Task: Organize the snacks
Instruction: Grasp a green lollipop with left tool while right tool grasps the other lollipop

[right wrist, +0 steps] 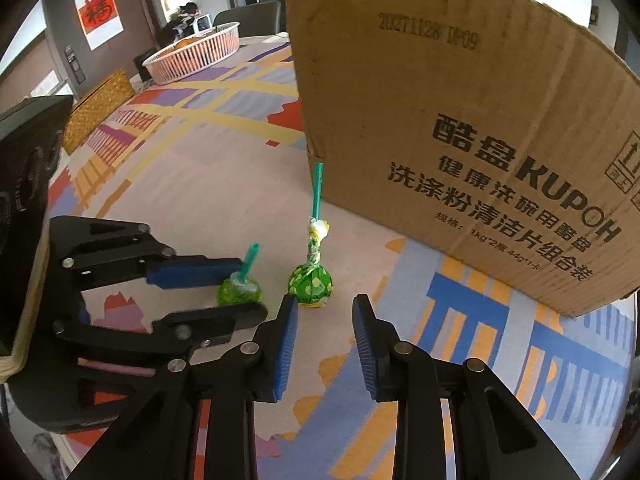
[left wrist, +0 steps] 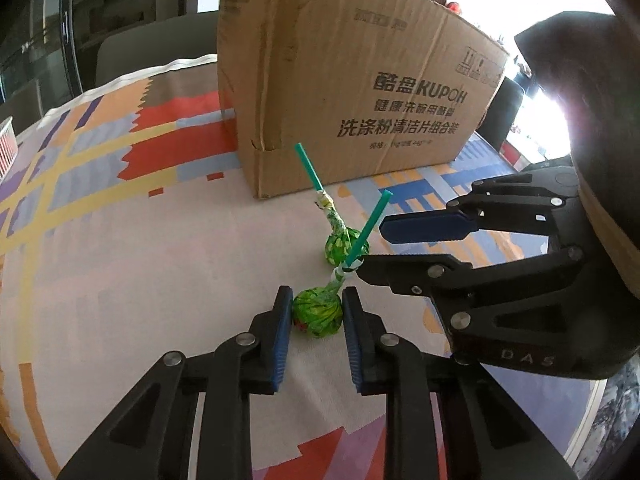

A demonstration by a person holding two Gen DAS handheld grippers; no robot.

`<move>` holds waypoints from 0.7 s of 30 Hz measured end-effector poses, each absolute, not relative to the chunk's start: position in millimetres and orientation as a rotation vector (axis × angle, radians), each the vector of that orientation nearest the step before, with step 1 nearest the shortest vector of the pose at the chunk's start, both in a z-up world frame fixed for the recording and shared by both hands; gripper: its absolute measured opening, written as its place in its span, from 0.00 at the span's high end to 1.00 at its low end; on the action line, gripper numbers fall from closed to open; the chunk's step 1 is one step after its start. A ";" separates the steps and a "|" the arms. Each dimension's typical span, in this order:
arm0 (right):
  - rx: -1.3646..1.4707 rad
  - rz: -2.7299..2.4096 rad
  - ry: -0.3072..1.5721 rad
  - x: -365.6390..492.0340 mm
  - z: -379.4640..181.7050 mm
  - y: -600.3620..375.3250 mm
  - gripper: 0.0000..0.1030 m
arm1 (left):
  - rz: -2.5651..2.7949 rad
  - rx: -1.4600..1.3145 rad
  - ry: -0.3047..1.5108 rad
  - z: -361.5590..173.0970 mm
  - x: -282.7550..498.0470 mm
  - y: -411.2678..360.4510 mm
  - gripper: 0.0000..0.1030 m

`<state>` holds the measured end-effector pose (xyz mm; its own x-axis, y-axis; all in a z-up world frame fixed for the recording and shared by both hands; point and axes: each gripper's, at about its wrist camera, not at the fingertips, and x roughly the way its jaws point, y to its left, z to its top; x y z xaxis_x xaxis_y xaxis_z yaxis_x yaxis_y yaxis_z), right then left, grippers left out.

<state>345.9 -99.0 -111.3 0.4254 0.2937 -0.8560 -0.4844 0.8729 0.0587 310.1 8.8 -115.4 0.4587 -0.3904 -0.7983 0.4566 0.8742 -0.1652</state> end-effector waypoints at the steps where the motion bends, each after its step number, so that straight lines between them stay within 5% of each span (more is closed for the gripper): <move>1: -0.215 0.489 1.017 346.3 -111.3 -98.1 0.70 | -0.514 0.070 0.964 -115.2 310.2 10.4 0.75; 21: -0.179 0.492 1.002 346.1 -111.7 -84.9 0.74 | -0.334 0.007 0.954 -106.0 303.8 40.6 0.75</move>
